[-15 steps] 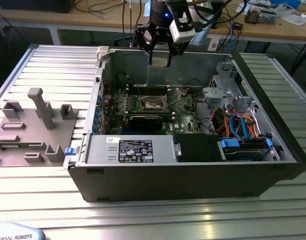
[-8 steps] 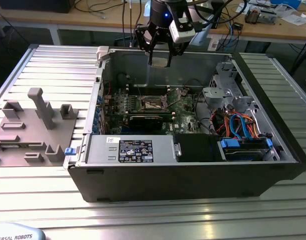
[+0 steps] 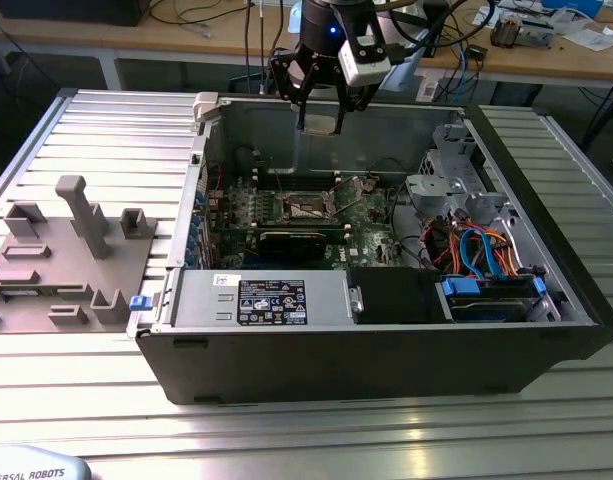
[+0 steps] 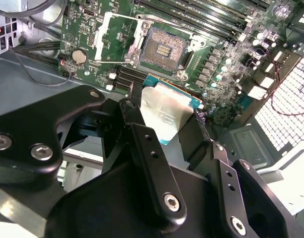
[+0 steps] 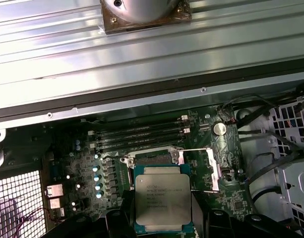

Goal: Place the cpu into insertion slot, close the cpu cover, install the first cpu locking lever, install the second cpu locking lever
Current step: 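Place the cpu into insertion slot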

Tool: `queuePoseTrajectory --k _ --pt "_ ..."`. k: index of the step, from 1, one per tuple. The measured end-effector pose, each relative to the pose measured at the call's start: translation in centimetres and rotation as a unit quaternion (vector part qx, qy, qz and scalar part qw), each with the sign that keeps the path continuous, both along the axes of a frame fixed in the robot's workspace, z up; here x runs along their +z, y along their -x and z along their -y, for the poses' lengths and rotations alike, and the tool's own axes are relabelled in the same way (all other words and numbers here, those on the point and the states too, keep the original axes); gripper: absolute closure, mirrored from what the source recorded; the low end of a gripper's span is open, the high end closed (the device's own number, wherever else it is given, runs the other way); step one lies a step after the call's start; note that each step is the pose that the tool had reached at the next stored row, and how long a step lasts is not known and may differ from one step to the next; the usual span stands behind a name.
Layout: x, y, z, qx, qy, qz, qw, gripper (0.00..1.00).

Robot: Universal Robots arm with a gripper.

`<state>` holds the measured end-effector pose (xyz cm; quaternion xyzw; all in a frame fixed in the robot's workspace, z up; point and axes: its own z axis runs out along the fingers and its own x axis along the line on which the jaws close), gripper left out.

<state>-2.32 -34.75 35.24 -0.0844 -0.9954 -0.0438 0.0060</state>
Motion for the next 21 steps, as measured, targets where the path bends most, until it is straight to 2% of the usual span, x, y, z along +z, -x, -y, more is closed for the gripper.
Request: queuePoseTrajectory --k 11,15,21 --pt "-0.02 0.00 0.00 -0.007 0.0000 0.0000 1.0000 0.46" --pt "-0.06 0.00 0.00 -0.018 0.0000 0.0000 0.9998 0.46" --pt "-0.08 0.00 0.00 -0.022 0.0000 0.0000 0.9997 0.46"
